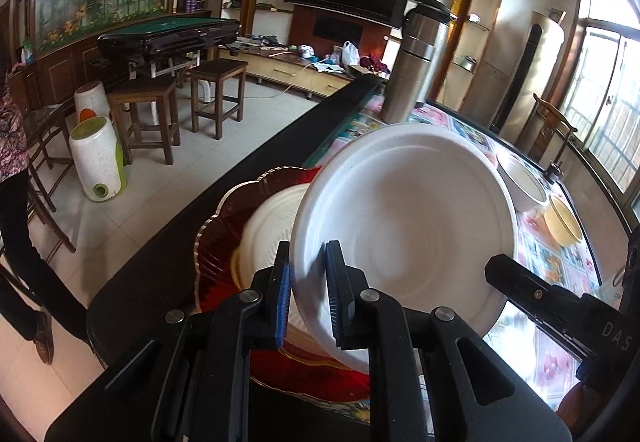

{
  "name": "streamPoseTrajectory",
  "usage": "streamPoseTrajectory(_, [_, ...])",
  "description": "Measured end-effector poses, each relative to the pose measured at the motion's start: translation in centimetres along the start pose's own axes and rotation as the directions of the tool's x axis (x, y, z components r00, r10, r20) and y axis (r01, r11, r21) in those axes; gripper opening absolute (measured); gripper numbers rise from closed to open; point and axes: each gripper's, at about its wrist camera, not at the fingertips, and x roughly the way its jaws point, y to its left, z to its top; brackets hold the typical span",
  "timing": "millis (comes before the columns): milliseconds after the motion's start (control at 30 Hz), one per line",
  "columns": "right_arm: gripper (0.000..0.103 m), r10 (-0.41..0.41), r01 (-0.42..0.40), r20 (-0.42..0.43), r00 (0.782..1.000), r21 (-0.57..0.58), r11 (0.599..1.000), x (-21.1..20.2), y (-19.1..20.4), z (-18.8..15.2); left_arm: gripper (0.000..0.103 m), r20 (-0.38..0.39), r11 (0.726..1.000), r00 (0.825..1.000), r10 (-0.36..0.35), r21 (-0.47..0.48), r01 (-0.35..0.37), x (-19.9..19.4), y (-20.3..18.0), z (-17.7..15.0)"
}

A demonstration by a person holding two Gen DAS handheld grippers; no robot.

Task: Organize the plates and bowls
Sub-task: 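Carry the white foam bowl with both tools and lower it onto the red plate stack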

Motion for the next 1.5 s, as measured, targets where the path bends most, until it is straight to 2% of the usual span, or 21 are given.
streamPoseTrajectory(167, [0.008,-0.001,0.001,-0.012,1.0,-0.025,1.0,1.5,1.2,-0.1,0.015,0.01,0.999,0.999,0.033,-0.014,-0.033,0.4,0.8,0.1])
streamPoseTrajectory(500, [0.009,-0.01,0.009,-0.055,0.998,-0.011,1.0,3.5,0.7,-0.7,0.015,-0.034,0.999,0.998,0.047,-0.017,-0.048,1.8,1.7,0.3])
streamPoseTrajectory(867, [0.009,-0.037,0.039,-0.058,0.998,0.021,0.999,4.1,-0.5,-1.1,0.015,-0.029,0.997,0.997,0.067,0.029,-0.067,2.8,0.9,0.0])
streamPoseTrajectory(1500, [0.01,-0.053,0.053,-0.037,0.998,-0.001,0.999,4.1,-0.3,-1.3,0.015,-0.017,0.993,0.995,0.1,0.062,-0.099,2.9,0.4,0.0])
